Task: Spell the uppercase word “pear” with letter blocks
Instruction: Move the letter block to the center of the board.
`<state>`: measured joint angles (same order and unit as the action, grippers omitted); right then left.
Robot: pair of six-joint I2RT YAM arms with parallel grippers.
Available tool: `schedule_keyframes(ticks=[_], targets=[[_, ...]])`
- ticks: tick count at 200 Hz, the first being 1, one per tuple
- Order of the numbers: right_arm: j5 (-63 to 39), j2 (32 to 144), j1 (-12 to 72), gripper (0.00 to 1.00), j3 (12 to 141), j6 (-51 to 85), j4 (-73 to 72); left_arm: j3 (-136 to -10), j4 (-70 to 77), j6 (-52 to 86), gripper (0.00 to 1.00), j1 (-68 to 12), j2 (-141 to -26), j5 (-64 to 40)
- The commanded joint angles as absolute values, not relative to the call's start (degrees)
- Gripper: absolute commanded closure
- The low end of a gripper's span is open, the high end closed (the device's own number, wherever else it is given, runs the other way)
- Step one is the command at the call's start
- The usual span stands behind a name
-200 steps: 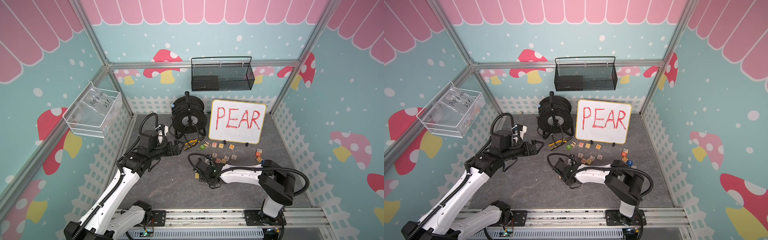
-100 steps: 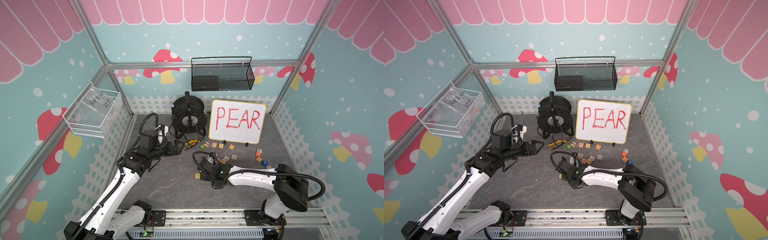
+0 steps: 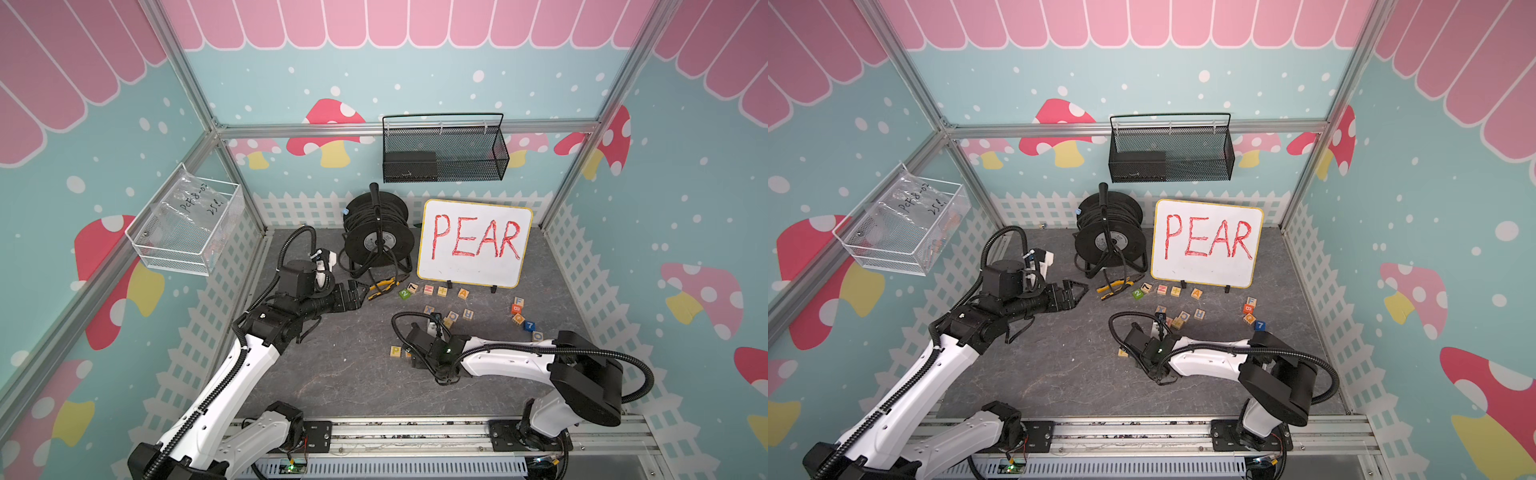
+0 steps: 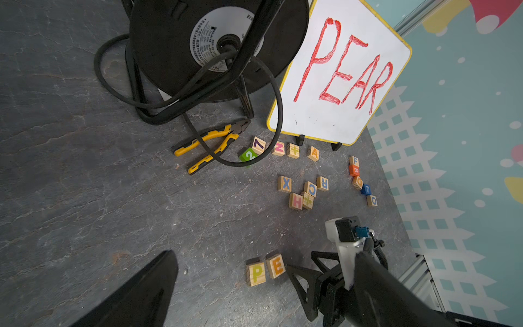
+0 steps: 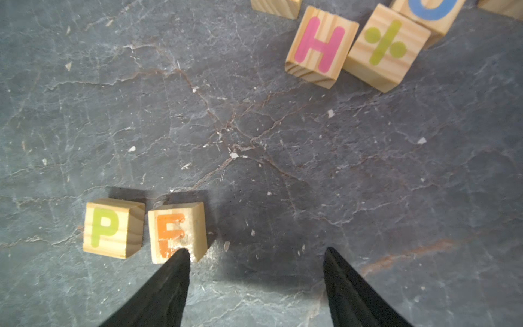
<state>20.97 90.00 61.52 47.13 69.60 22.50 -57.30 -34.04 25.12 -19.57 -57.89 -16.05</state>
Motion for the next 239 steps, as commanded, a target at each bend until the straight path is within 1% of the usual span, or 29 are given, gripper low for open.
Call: schedule_keyframes(ticks=[1,31,109,183,239], targets=[[20.9,91.2,61.4,0.23,46.4,68.2,20.9,-58.0,-34.3,24.9,0.01,-19.6,-57.1,-15.8],[21.5,91.0,61.0,0.23,45.8,68.8,21.0,-58.1,-34.3,24.8,0.01,-19.6,-57.0,-15.8],[22.7,86.1,59.5,0.22,41.8,69.8,21.1,-58.1,-34.3,24.8,0.01,-19.6,-57.4,-15.8],[20.9,92.3,59.3,0.22,45.2,66.3,19.6,-58.1,-34.3,24.7,0.01,-19.6,-57.6,-15.7],[19.6,94.1,59.3,0.22,46.6,65.0,18.2,-58.1,-34.3,24.7,0.01,-19.6,-57.7,-15.6]])
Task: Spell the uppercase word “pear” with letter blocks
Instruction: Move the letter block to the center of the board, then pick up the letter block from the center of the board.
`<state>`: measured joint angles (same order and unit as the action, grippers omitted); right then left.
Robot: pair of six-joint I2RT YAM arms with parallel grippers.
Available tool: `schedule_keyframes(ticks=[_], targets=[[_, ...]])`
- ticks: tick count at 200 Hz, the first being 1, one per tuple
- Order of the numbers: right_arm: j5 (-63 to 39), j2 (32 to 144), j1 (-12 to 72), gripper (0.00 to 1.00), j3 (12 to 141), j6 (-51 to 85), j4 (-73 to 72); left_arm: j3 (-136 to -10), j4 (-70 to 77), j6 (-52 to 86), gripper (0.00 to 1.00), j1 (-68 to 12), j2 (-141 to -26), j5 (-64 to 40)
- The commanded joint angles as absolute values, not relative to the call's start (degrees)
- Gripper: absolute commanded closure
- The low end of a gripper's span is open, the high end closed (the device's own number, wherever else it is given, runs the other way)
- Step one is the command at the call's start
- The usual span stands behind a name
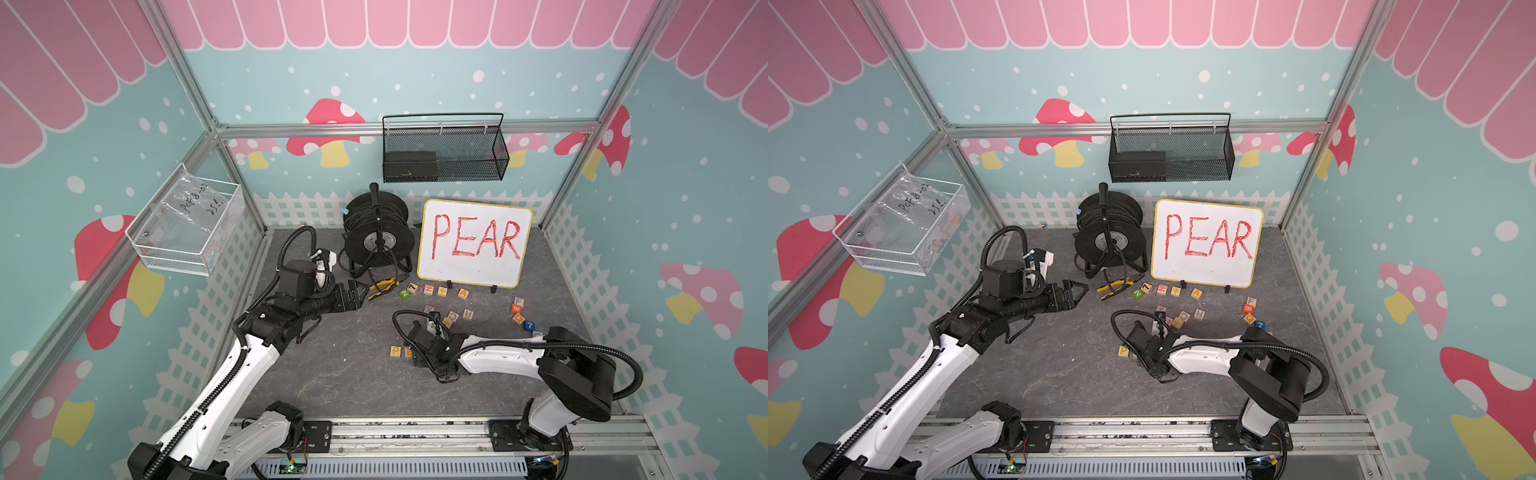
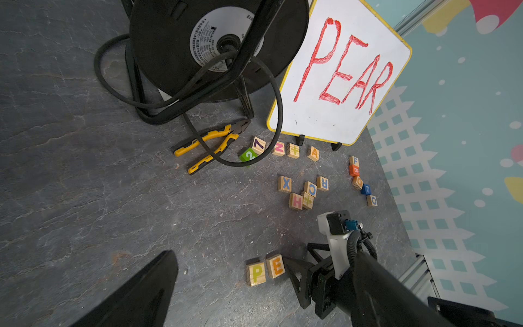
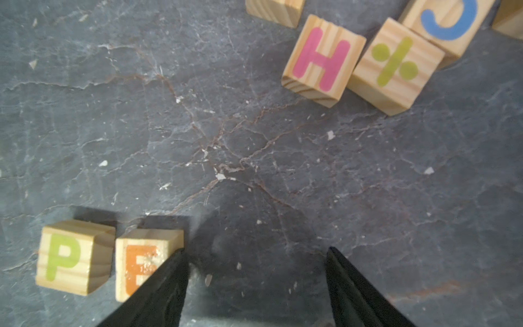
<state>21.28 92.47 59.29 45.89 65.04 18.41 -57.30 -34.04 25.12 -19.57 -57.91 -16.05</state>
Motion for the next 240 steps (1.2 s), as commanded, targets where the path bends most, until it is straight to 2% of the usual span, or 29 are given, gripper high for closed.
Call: schedule_keyframes(ticks=[1,136,202,240], targets=[[19.6,94.1,59.3,0.23,46.6,65.0,18.2,-58.1,-34.3,24.6,0.01,-19.6,-57.8,-15.6],[16.1,95.5,59.3,0.24,47.9,63.8,17.3,-58.1,-34.3,24.7,0.0,-19.6,-57.9,-15.7],[23.3,90.2,59.1,0.23,50.2,61.7,22.6,-58.0,-34.1,24.4,0.0,-19.7,-59.2,-16.5],[27.3,84.6,56.0,0.21,50.7,60.4,24.6,-57.7,-33.8,23.5,0.01,-19.7,-60.1,-15.5]])
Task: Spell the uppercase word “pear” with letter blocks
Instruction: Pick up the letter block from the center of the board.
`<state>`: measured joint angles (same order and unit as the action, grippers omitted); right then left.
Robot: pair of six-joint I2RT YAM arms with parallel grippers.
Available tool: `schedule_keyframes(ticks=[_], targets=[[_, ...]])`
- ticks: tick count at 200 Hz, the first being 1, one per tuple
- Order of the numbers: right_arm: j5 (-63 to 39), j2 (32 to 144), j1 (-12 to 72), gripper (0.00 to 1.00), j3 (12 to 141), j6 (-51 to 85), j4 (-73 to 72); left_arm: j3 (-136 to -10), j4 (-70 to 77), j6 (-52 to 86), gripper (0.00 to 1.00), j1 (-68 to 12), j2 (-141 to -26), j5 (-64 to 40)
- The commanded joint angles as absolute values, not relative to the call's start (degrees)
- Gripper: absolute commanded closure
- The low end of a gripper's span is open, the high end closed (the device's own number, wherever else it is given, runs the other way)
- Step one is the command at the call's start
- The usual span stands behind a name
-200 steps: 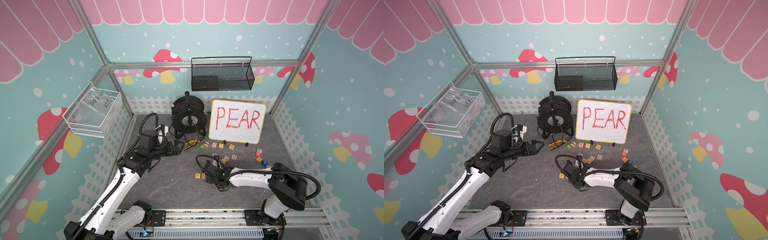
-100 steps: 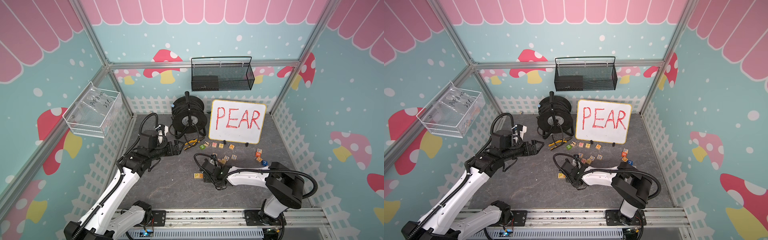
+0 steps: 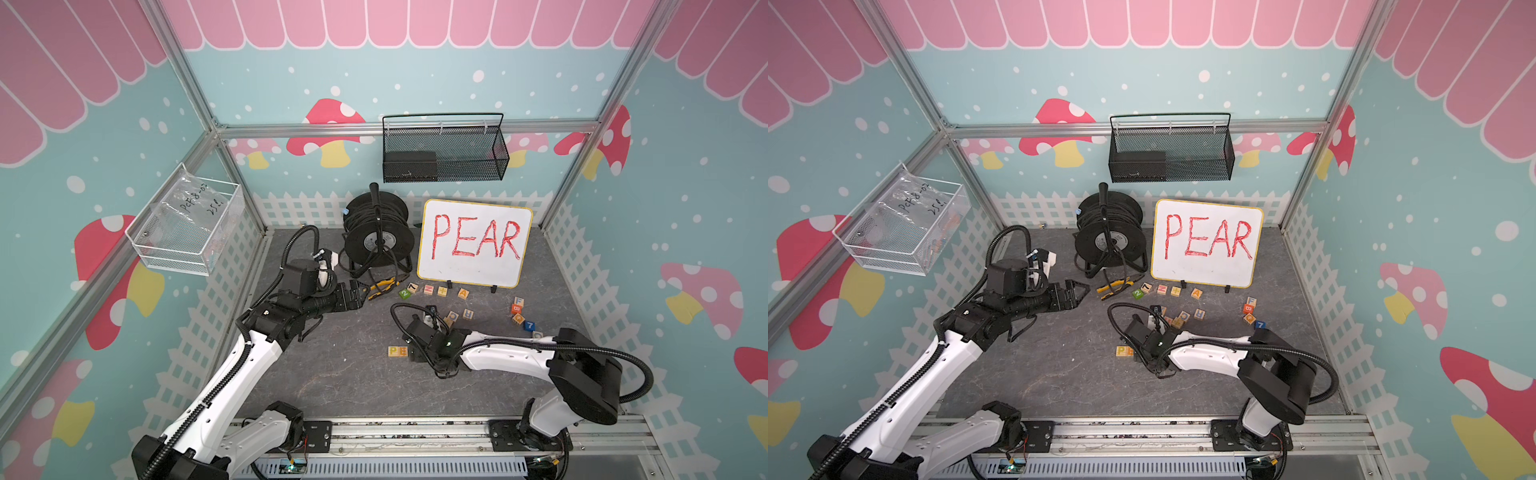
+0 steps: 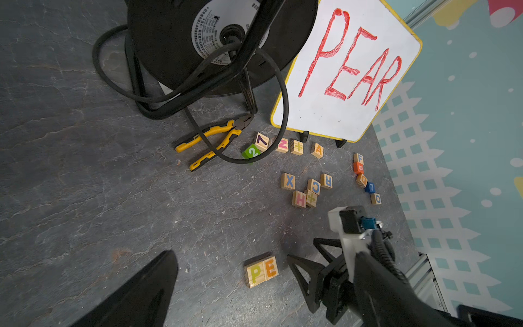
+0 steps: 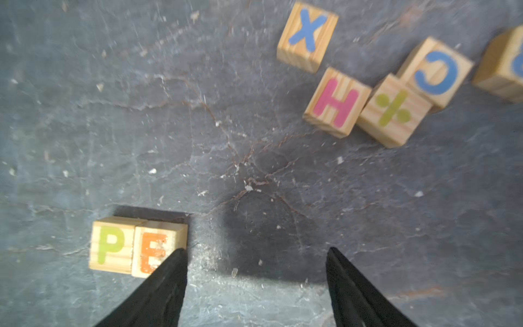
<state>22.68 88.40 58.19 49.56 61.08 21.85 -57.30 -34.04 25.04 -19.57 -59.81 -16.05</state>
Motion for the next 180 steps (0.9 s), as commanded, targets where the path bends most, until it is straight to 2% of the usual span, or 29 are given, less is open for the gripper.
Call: schedule_keyframes(ticks=[1,38,84,146,180], targets=[[27.3,84.5,55.8,0.21,50.7,60.4,24.6,-57.7,-33.8,23.4,0.01,-19.6,-60.1,-15.5],[27.2,80.0,48.8,0.21,49.2,58.3,24.5,-57.0,-32.1,22.0,0.01,-20.9,-61.0,-15.8],[25.9,77.1,39.6,0.23,47.6,53.5,21.7,-58.3,-31.6,19.2,0.01,-29.0,-64.4,-12.1],[23.3,81.1,28.9,0.27,48.8,48.1,15.4,-57.5,-22.6,22.2,0.01,-39.6,-69.6,-6.3],[21.5,85.7,25.6,0.29,51.5,47.4,14.7,-56.6,-13.9,24.3,0.01,-43.2,-74.2,-7.4]])
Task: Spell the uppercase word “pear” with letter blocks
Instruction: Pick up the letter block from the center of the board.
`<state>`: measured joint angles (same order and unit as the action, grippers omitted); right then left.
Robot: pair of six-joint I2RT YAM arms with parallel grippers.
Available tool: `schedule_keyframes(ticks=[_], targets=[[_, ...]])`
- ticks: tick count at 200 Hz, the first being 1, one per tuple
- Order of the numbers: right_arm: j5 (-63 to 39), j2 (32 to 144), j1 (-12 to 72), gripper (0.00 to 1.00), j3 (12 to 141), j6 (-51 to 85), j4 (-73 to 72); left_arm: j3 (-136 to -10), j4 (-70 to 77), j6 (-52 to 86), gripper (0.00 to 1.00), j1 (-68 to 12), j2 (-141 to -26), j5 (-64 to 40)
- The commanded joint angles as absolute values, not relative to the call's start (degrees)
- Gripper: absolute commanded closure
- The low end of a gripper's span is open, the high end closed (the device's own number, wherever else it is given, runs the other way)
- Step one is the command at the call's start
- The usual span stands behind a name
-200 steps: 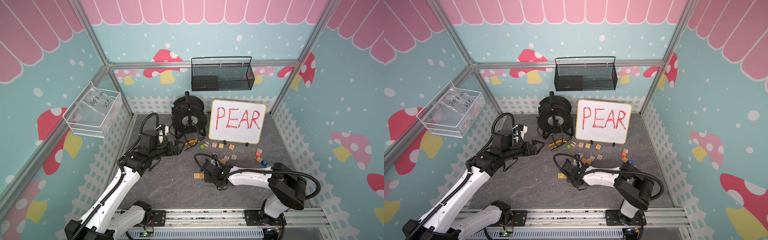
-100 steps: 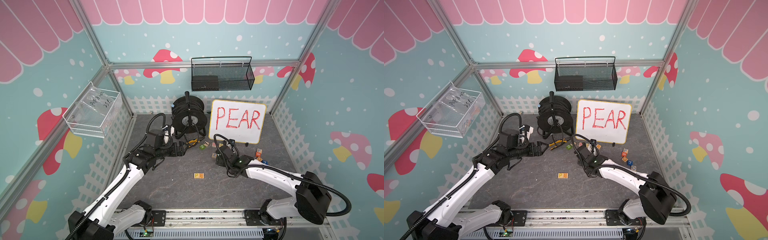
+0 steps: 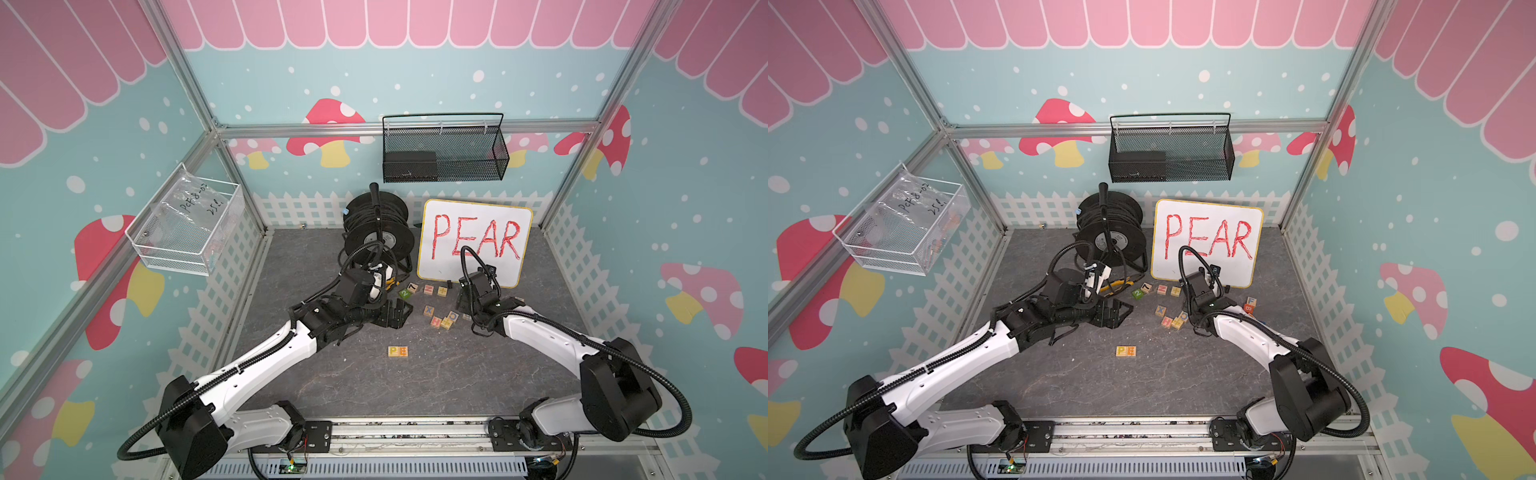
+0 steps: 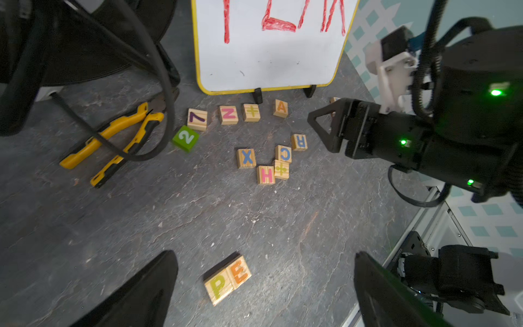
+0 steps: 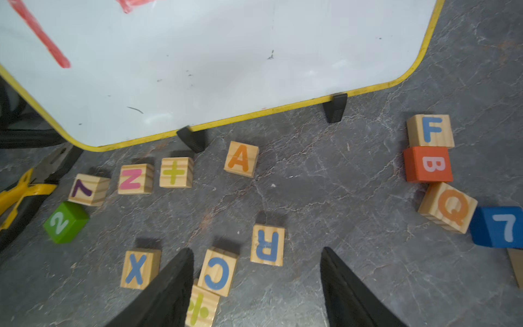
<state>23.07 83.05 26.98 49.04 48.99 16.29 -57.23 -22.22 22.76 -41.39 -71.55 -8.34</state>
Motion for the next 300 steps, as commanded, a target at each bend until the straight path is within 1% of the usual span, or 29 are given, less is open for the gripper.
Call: schedule_keyframes(ticks=[1,38,74,94,142,214,251,300], targets=[[21.4,85.8,25.5,0.29,51.6,47.4,14.6,-56.6,-13.7,24.3,0.01,-43.3,-74.4,-7.4],[19.6,89.6,24.5,0.29,53.6,46.3,12.8,-58.3,-11.0,24.3,0.01,-45.5,-80.6,-7.5],[19.2,92.8,23.4,0.3,55.3,45.9,11.9,-59.4,-8.8,24.0,0.0,-47.4,-84.3,-8.0],[19.1,94.5,22.9,0.33,56.4,45.6,11.6,-60.4,-8.8,23.7,0.01,-47.9,-85.8,-8.5],[18.4,97.9,22.4,0.38,57.2,45.6,10.0,-61.2,-8.7,23.1,0.01,-48.2,-87.1,-8.2],[17.8,102.7,22.1,0.4,58.4,45.4,7.4,-63.6,-10.8,20.8,0.01,-48.2,-88.7,-6.0],[17.8,104.8,21.8,0.42,59.5,45.6,7.3,-65.7,-10.8,21.9,0.01,-48.2,-89.4,-8.9],[18.3,107.0,21.5,0.46,60.2,45.9,7.1,-66.5,-11.6,22.5,0.01,-48.2,-89.7,-8.9]])
